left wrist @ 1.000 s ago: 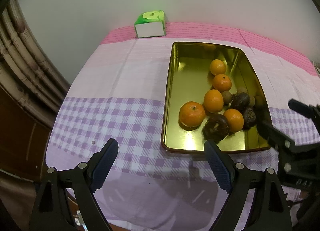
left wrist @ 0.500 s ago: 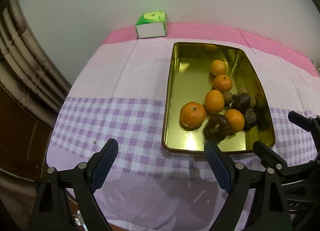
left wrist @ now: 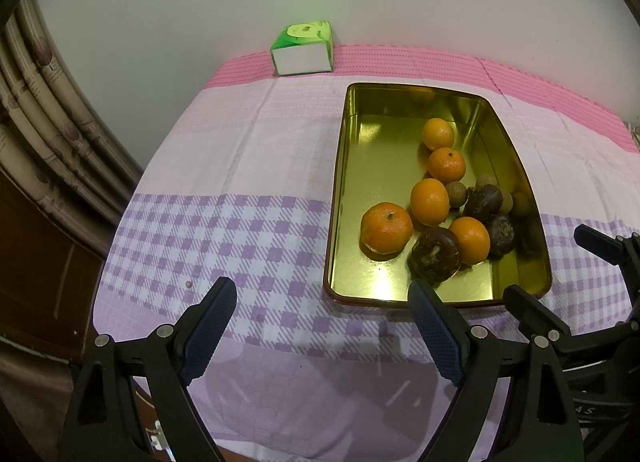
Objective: Organize fruits
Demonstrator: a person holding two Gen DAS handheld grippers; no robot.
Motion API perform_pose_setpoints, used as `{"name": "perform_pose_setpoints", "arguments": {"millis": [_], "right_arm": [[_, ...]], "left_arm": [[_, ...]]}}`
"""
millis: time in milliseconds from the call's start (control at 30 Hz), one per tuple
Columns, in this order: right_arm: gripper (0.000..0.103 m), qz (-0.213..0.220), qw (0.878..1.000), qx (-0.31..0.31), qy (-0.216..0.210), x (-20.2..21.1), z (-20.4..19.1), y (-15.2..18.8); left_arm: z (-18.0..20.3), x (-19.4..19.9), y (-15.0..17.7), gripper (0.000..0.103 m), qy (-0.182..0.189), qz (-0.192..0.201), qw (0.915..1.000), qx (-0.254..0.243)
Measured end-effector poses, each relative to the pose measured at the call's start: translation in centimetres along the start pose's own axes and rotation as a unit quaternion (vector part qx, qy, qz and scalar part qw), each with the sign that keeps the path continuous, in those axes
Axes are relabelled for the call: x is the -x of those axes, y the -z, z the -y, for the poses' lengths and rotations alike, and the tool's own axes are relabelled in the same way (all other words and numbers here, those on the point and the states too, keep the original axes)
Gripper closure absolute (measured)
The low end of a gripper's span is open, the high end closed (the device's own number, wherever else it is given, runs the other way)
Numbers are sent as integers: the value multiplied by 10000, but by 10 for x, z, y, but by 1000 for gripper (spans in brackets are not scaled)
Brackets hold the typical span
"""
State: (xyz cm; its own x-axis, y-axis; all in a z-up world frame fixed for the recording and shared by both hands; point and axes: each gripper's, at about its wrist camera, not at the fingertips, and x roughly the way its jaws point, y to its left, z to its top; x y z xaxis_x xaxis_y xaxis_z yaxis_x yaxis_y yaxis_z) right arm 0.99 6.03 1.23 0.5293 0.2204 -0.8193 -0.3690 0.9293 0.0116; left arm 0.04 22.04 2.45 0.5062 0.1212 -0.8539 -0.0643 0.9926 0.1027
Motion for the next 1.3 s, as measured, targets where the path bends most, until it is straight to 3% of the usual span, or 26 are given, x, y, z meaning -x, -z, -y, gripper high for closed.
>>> {"name": "perform_pose_setpoints", "arguments": {"millis": [1300], "right_arm": [[2,-52,10000,45,-8,-4,-4,4]], "left_arm": [[1,-2,1,15,-3,-22,10000,-31]]}}
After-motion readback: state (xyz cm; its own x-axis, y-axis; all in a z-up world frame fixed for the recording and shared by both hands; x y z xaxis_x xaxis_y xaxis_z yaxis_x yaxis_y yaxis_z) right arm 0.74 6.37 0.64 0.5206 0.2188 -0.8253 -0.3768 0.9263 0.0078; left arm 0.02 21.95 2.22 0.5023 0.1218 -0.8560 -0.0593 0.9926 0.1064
